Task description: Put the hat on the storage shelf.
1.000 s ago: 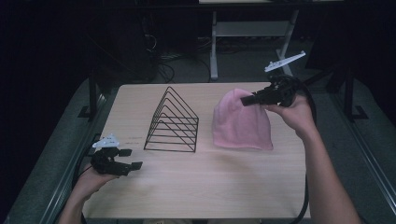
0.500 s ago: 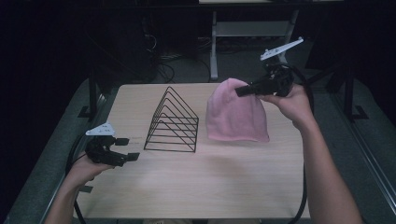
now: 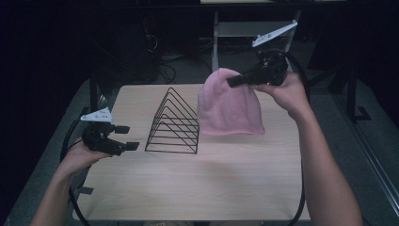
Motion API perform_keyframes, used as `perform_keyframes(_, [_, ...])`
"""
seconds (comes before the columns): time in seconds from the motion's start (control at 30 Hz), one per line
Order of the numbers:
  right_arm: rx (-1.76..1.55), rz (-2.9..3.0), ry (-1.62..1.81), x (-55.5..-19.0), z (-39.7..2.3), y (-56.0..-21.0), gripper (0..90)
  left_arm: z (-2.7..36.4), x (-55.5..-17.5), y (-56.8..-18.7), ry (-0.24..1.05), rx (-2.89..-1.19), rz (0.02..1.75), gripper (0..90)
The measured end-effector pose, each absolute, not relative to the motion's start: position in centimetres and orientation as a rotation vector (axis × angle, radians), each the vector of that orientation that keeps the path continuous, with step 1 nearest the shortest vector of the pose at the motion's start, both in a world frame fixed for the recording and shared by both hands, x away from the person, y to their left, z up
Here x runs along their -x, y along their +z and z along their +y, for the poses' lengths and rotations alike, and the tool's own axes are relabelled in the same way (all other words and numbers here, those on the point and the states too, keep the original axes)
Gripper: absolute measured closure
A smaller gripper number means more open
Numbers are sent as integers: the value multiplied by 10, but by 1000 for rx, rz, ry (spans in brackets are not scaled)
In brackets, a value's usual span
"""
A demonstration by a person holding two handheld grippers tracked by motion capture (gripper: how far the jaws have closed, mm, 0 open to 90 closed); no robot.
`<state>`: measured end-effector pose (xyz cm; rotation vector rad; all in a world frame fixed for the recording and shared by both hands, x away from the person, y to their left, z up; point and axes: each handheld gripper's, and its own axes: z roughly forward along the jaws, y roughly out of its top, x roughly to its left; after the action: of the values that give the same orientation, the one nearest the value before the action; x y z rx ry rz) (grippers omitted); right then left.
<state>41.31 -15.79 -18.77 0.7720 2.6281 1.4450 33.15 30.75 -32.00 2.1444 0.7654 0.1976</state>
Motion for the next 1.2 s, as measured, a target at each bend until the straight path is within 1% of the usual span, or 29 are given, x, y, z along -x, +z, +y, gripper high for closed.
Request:
perform_keyframes(0.13, [-730,2640,1460,-416,-145,-176,776,306,-337,-308,189,-2138,735,187])
perform_keyframes(0.57, [-611,2647,1482,-419,-111,-146,776,302,-348,-292,156,-2115,711,187])
perform_keyframes(0.97, [-534,2678,1508,-421,-81,-135,776,288,-357,-273,142,-2118,645,190])
perform_keyframes(1.2, [-478,2689,1529,-422,-62,-132,776,275,-365,-263,130,-2138,593,211])
